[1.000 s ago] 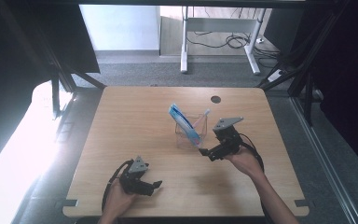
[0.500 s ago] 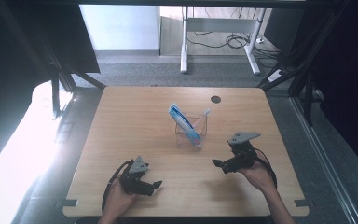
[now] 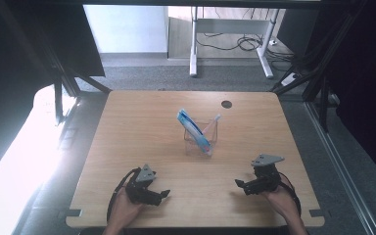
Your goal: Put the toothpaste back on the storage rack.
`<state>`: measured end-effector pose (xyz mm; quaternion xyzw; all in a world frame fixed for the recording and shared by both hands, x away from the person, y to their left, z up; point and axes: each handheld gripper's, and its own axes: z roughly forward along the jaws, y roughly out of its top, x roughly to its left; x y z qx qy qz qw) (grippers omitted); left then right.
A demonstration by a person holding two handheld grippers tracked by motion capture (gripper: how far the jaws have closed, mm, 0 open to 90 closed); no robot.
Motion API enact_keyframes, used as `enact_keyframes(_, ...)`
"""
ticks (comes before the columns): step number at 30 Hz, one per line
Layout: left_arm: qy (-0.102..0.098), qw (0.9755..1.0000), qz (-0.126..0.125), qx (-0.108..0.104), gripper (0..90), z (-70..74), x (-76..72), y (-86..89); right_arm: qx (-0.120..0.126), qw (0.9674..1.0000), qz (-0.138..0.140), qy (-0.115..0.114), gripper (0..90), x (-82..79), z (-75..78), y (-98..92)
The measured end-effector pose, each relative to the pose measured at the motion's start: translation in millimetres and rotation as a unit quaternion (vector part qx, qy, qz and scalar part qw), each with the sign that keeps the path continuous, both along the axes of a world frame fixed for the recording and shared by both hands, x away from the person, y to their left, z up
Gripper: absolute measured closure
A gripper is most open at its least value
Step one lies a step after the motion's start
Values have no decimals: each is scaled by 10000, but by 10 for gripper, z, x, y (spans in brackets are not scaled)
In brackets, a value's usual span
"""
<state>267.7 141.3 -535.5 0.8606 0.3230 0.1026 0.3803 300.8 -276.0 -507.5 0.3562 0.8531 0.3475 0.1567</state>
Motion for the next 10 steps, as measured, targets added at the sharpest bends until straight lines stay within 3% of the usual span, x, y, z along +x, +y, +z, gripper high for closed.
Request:
enact_keyframes(6,17,10000,21,7,129,5,6,8,-128,9998,-31,167,2,-45,-149,-59)
enact_keyframes(10,51,9999,87,-45,129,37,10,10,-149,9998,11,124,2,-55,-169,-59)
